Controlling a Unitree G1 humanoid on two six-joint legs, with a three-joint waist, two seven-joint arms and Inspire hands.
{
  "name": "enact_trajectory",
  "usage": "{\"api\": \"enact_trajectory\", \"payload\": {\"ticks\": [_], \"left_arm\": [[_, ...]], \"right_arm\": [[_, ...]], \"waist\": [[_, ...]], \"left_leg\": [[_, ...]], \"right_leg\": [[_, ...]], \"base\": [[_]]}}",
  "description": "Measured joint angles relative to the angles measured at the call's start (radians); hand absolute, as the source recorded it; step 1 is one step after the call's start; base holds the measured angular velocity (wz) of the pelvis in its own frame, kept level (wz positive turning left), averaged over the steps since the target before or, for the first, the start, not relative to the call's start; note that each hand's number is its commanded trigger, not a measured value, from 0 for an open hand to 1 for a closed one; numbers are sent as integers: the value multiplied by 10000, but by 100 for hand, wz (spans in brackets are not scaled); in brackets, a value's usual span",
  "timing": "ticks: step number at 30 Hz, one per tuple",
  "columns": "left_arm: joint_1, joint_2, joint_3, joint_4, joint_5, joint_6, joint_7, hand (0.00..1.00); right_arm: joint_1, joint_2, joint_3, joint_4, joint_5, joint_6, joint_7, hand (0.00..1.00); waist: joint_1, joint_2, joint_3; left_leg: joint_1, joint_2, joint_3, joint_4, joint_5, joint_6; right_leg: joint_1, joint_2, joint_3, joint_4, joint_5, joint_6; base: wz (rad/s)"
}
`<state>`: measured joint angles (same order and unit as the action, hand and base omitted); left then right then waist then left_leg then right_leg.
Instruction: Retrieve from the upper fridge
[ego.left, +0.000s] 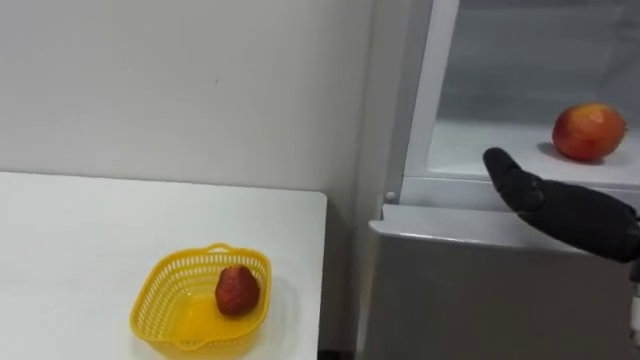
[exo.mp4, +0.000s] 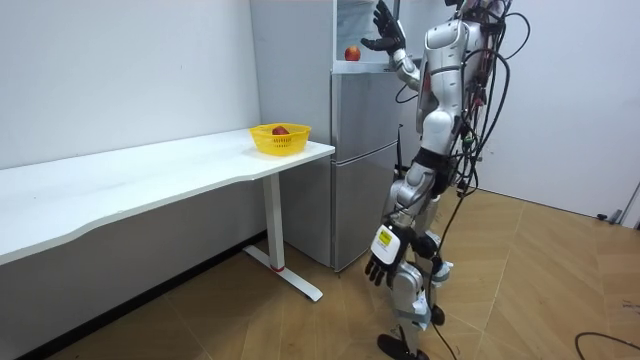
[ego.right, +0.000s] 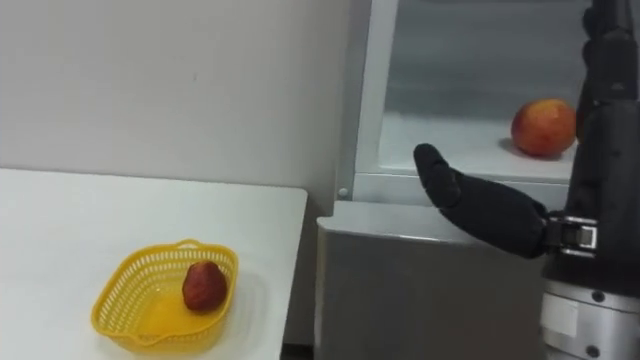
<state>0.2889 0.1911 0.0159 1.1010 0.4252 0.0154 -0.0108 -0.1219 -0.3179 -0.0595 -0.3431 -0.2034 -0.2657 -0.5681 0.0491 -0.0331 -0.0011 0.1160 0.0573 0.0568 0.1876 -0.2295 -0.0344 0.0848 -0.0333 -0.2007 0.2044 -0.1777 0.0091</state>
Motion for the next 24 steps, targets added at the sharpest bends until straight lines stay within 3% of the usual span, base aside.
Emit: {"api": "enact_trajectory", "payload": {"ticks": [5,13,17,21,24], "left_arm": [[-14,1,-3,-2,2,10,23,0],[-117,2,7,-3,7,27,15,0],[-140,3,26,-9,11,68,-16,0],[-110,-6,21,13,9,125,-142,0],[-117,-2,22,2,21,169,-271,0]], "right_arm": [[278,0,-73,10,8,54,-248,0],[277,-11,-119,242,58,66,-173,0],[208,-215,-292,1043,271,76,-158,0],[200,-298,-537,1420,601,497,-79,0],[-266,-305,-816,1697,701,501,-67,0]], "waist": [[-123,-131,-39],[-174,-197,8],[-103,-227,7],[-56,-291,2],[-71,-344,94]], "left_leg": [[21,-2,159,4,0,1],[164,5,244,-11,-3,2],[196,7,229,-54,-3,2],[187,6,228,-65,-2,2],[157,6,230,-65,1,1]], "right_leg": [[-44,2,130,7,-1,1],[-6,11,212,6,-1,2],[39,18,212,7,-1,2],[33,20,213,10,-1,2],[-16,21,212,14,-5,5]], "base": [[-9],[-3],[0],[0],[0]]}}
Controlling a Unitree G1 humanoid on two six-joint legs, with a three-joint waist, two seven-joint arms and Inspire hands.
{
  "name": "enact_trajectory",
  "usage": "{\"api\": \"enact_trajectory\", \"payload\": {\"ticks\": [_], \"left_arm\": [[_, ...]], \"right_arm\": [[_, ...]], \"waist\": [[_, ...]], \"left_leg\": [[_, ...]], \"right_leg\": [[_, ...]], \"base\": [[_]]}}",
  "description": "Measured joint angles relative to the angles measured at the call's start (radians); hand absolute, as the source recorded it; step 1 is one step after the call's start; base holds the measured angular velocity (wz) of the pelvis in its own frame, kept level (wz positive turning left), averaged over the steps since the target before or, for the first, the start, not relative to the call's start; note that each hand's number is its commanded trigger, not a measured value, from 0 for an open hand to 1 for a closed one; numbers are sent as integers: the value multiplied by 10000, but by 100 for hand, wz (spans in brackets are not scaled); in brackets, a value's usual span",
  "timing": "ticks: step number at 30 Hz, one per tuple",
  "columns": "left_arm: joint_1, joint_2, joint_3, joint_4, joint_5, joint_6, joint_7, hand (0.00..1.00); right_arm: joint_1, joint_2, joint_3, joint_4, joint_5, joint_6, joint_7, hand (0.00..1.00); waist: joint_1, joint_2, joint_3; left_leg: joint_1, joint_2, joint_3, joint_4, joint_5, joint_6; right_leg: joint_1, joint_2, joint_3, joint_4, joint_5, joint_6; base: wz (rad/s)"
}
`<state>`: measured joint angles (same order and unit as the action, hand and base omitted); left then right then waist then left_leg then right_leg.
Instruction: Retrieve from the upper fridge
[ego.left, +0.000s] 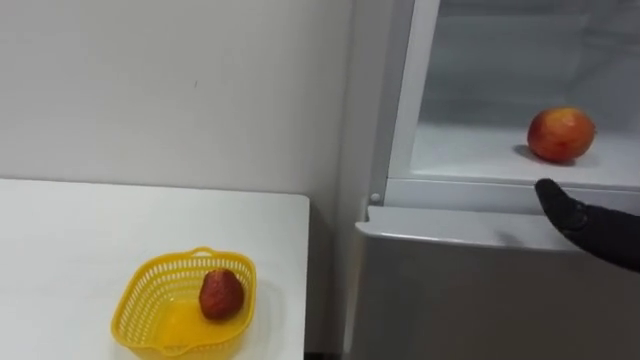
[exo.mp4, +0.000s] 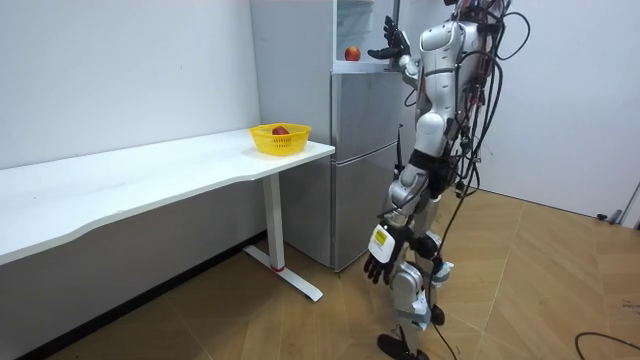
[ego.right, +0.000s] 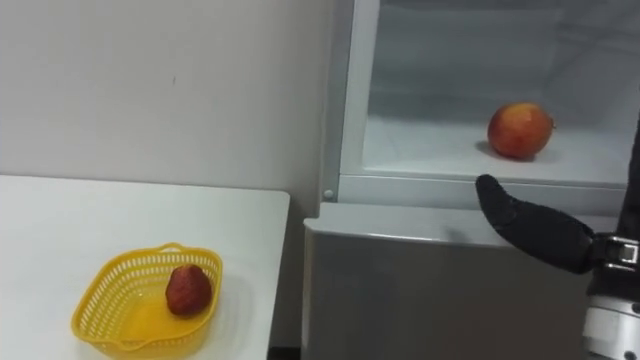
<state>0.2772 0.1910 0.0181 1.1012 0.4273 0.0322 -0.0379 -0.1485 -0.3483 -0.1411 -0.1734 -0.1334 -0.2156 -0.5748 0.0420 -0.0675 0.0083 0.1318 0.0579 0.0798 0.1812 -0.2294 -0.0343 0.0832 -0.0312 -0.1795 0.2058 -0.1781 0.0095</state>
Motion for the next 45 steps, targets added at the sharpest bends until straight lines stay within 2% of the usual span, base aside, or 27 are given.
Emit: {"api": "enact_trajectory", "payload": {"ticks": [3,4,8,11,14,16,19,20,23,28,30,35,39,45], "left_arm": [[-17,42,1,-17,9,-1,-214,0],[-17,64,-2,-37,13,0,-246,0],[64,198,-9,-131,-4,81,-499,0],[76,201,-5,-171,-4,142,-610,0],[81,194,3,-227,-16,139,-624,0],[79,212,1,-232,-36,139,-633,0],[82,236,47,-229,-25,141,-680,0],[72,236,132,-230,-20,141,-773,0],[88,241,269,-230,-17,139,-847,0],[136,305,384,-513,-12,131,-833,0],[245,313,383,-792,2,134,-804,0],[386,328,602,-1016,-19,273,-804,0],[495,332,689,-1017,-23,373,-789,0],[535,346,690,-1020,-16,538,-732,0]], "right_arm": [[-592,-158,-97,444,497,-11,18,0],[-731,-228,-98,625,544,-2,47,0],[-1397,-687,-103,1461,928,359,327,0],[-1906,-934,-115,2095,1090,451,489,0],[-2293,-1198,-115,2647,1267,663,771,0],[-2446,-1342,-115,3016,1305,671,943,0],[-2466,-1599,-111,3313,1386,869,1129,0],[-2475,-1782,-112,3412,1591,872,1198,0],[-3031,-2146,-111,3702,1828,1061,1317,0],[-3735,-2662,-92,4078,2247,1062,1301,0],[-3895,-2668,-85,4421,2531,1075,1319,0],[-3892,-2669,-86,5254,3243,1324,1926,0],[-3892,-2669,-74,5981,3764,1638,2305,0],[-3895,-2671,-64,6695,3802,1748,2322,0]], "waist": [[38,-160,53],[28,-204,49],[104,-403,-64],[70,-406,-66],[124,-341,-27],[124,-301,-9],[159,-295,-17],[170,-314,-43],[167,-307,-59],[178,-391,-95],[183,-468,-100],[177,-689,-29],[175,-759,-73],[175,-771,-91]], "left_leg": [[-27,-1,-14,15,0,0],[-37,-1,-17,24,0,0],[-27,-5,-121,71,-1,0],[-15,-8,-266,86,-1,0],[-18,-7,-346,97,-1,0],[-19,-9,-406,104,-1,-1],[-86,-10,-431,112,3,-6],[-159,-13,-431,145,3,-6],[-208,-16,-427,151,3,-6],[-170,-13,-432,157,10,-12],[-134,-13,-433,158,10,-12],[-52,-7,-432,148,9,-12],[-50,-8,-433,162,7,-13],[-45,-7,-461,167,7,-13]], "right_leg": [[19,-5,-23,-18,-5,8],[19,-5,-28,-23,-5,7],[51,-19,-159,-19,-6,9],[120,-27,-282,-14,-5,9],[161,-32,-377,-17,-5,9],[191,-40,-437,-13,-6,9],[190,-40,-450,-7,-14,5],[141,-43,-449,-7,-17,2],[73,-41,-432,-5,-17,1],[72,-38,-438,-6,-17,1],[110,-38,-444,-3,-16,1],[191,-37,-457,-25,-17,1],[197,-37,-460,-17,-16,0],[212,-38,-492,-6,-15,-1]], "base": [[0],[4],[6],[10],[10],[8],[2],[0],[0],[0],[0],[0],[0],[0]]}}
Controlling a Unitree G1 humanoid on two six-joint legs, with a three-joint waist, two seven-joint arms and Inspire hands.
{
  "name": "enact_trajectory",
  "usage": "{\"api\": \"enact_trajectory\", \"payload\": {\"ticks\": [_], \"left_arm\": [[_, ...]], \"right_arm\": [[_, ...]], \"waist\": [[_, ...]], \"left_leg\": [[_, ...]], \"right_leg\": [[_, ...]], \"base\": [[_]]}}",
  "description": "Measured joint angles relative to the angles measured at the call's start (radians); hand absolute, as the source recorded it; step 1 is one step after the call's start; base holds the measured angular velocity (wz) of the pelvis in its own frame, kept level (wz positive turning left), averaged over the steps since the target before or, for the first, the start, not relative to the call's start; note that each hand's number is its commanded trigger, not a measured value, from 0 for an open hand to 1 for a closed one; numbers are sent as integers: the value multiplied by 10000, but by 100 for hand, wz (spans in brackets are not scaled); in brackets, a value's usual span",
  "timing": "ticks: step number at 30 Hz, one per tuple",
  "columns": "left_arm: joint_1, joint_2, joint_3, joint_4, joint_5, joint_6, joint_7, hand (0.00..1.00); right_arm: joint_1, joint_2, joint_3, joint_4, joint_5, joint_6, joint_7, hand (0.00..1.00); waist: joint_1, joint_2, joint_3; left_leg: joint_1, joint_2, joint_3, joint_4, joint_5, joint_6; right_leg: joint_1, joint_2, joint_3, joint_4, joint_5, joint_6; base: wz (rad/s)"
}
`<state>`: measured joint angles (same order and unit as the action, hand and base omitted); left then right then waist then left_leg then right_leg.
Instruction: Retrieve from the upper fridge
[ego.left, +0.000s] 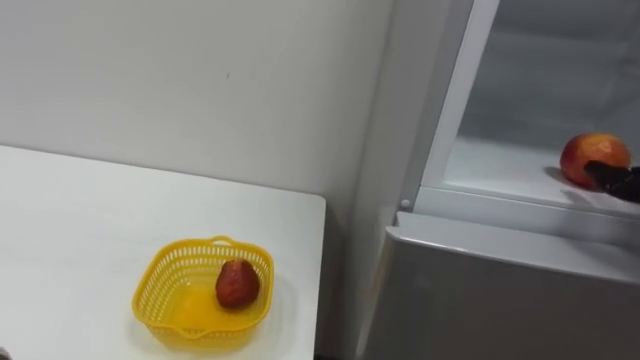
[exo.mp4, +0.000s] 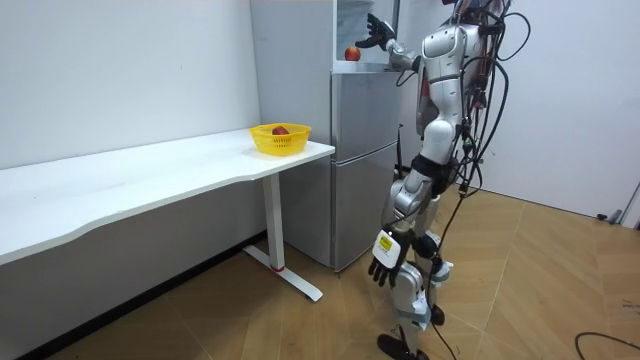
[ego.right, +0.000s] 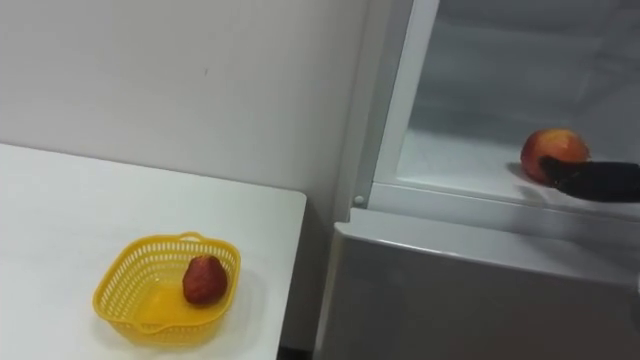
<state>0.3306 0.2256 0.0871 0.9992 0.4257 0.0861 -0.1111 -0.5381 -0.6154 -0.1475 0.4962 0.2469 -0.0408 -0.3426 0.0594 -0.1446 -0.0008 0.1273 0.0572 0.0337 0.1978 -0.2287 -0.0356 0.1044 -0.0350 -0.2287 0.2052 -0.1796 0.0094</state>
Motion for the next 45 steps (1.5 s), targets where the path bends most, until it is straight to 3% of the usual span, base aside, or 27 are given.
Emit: {"api": "enact_trajectory", "payload": {"ticks": [6,12,17,30,38,45], "left_arm": [[49,23,101,-20,4,247,-24,0],[237,24,106,-205,53,404,-24,0],[316,137,105,-228,18,465,-20,0],[196,312,175,-229,52,467,2,0],[190,311,175,-226,63,467,11,0],[190,310,176,-223,64,465,5,0]], "right_arm": [[0,-105,97,146,-126,377,219,0],[1,-160,99,162,-128,656,603,0],[0,-162,125,587,-101,661,1012,0],[-377,-316,125,1601,231,657,1620,0],[-531,-336,119,2036,414,639,1729,0],[-531,-354,119,2036,433,639,1719,0]], "waist": [[18,35,-86],[23,36,-91],[69,-52,-11],[75,-52,-12],[212,41,22],[260,41,5]], "left_leg": [[-114,-2,-32,15,0,0],[-78,-5,-77,17,1,0],[33,-9,-125,15,1,-3],[32,-13,-132,-5,0,-7],[58,-10,-135,-5,0,-8],[58,-11,-137,-2,0,-8]], "right_leg": [[-42,0,-31,1,0,0],[1,-13,-82,3,-1,0],[148,-21,-127,-11,-41,-12],[151,-21,-167,-15,-49,-24],[162,-20,-176,6,-47,-27],[164,-20,-180,6,-46,-29]], "base": [[0],[0],[3],[0],[0],[0]]}}
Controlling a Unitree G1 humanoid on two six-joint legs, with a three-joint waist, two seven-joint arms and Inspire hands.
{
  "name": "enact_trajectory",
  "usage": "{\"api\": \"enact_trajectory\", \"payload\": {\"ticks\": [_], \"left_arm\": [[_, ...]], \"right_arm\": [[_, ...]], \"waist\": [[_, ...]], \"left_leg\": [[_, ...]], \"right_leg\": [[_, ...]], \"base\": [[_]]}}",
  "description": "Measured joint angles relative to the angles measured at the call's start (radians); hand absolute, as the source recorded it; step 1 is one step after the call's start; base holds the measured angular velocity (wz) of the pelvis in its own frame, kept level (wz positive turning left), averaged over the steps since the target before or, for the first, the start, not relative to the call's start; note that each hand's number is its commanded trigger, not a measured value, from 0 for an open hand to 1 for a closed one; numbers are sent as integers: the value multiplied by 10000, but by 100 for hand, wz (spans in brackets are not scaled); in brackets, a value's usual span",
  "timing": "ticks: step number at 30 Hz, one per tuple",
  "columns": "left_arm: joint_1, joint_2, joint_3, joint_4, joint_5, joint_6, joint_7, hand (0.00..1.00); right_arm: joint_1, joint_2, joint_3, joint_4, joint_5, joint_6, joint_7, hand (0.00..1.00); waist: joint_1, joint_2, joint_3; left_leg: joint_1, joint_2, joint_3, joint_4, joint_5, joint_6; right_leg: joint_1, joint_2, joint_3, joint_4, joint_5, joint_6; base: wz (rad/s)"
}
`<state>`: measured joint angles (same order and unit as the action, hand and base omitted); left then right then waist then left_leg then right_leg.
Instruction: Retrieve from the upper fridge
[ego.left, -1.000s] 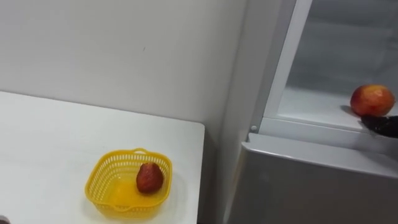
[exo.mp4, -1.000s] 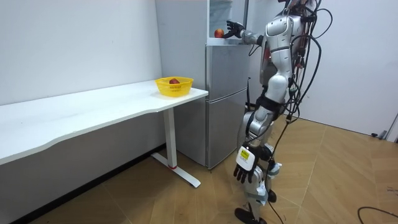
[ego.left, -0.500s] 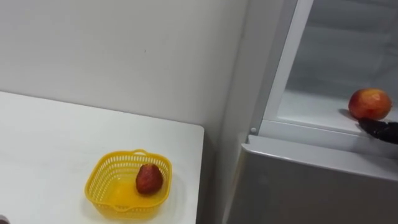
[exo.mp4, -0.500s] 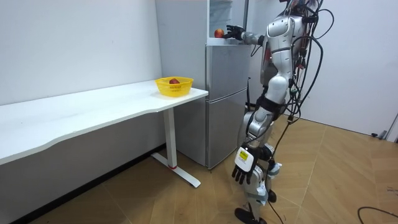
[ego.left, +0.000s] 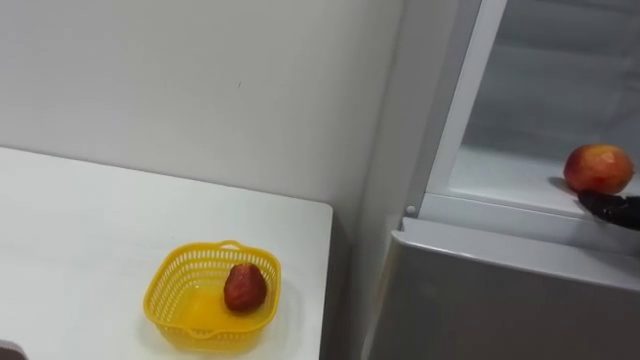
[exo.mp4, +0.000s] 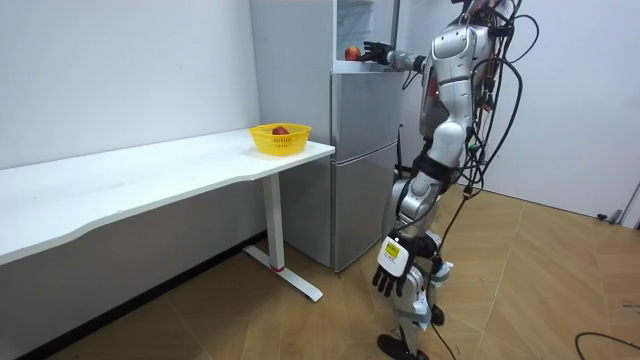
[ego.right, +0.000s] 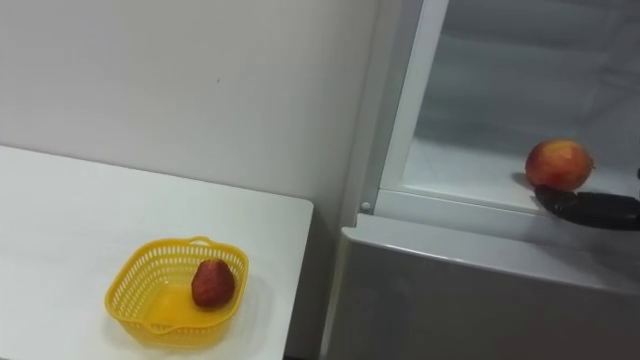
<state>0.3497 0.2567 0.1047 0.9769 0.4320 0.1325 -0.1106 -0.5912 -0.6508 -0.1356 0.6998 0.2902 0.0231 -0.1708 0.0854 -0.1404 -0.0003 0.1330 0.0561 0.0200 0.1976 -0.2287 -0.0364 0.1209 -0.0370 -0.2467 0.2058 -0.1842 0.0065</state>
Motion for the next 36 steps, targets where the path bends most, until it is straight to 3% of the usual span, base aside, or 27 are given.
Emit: {"api": "enact_trajectory", "payload": {"ticks": [4,8,23,36], "left_arm": [[-29,-7,-17,42,1,-12,1,0],[-32,-21,-94,78,-10,-10,3,0],[110,-9,-87,115,-54,-19,438,0],[153,-15,-105,21,-65,-2,606,0]], "right_arm": [[0,-13,61,20,318,-11,9,0],[-9,-184,324,14,858,-13,96,0],[-257,-291,501,-144,3499,-3,-7,0],[-659,-439,1055,-245,3715,-41,-9,0]], "waist": [[24,-24,-20],[29,-1,18],[-26,-119,-36],[34,50,-84]], "left_leg": [[28,1,3,-1,2,-1],[1,8,13,-13,1,-2],[-205,7,-9,63,1,-5],[-333,7,-165,84,11,-20]], "right_leg": [[22,-1,1,17,0,0],[-12,-1,2,45,0,0],[-164,16,9,2,14,-20],[-220,17,-119,-2,15,-21]], "base": [[0],[0],[0],[2]]}}
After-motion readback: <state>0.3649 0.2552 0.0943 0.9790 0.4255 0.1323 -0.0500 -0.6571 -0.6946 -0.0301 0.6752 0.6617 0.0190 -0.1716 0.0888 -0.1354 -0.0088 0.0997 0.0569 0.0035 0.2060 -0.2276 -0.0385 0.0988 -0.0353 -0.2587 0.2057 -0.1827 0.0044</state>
